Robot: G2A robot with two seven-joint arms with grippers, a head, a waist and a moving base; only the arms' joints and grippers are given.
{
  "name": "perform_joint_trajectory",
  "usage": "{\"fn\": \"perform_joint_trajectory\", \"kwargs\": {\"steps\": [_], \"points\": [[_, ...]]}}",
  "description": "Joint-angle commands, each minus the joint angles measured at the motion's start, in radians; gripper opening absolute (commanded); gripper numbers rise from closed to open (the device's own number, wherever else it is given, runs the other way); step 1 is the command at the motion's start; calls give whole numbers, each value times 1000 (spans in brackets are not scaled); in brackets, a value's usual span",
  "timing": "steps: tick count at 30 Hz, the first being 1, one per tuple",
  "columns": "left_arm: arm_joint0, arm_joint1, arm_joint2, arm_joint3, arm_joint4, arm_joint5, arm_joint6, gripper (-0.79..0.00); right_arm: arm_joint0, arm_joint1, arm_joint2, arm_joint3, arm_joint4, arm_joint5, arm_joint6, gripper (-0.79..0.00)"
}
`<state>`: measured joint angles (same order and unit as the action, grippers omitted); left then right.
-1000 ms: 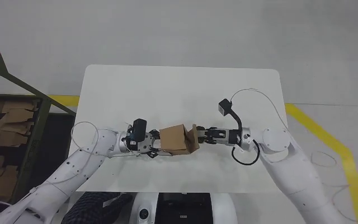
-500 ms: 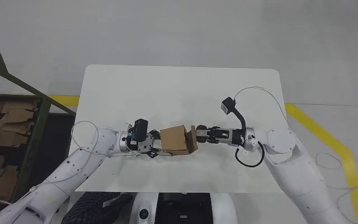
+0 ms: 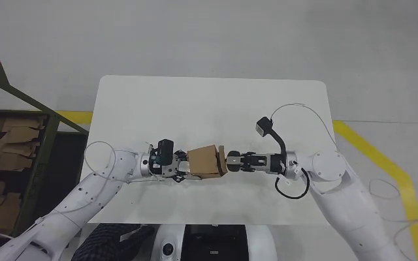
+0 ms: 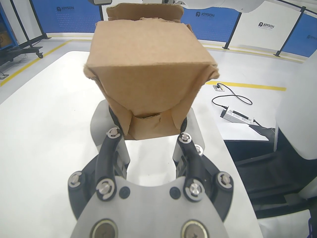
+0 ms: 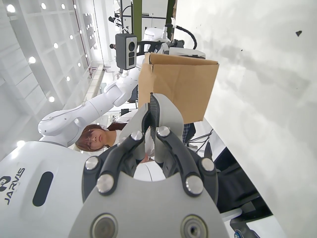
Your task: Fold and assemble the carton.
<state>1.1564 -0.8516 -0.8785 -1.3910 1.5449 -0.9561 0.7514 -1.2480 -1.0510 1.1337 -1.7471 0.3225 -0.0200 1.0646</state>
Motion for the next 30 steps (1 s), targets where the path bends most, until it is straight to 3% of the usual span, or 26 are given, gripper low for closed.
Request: {"fn": "perform_joint_trajectory", "kwargs": {"steps": [1,3,7,15,30], "points": [[1,0,-1,1,6,5,-2,-474,3,0,-2,3,2,2,4,-785],[2,-1,-1,3,10,10,-2,-474,6,0,-5,6,2,7,6,-782],[3,-2,-2,2,22,18,-3,-474,10,0,-8,13,7,13,7,-640],[7,-3,-6,0,29,23,7,-474,16,1,-14,19,5,25,12,-696],[14,-4,-17,-1,25,14,28,-477,-22,13,42,-5,13,-5,-33,-690]]}}
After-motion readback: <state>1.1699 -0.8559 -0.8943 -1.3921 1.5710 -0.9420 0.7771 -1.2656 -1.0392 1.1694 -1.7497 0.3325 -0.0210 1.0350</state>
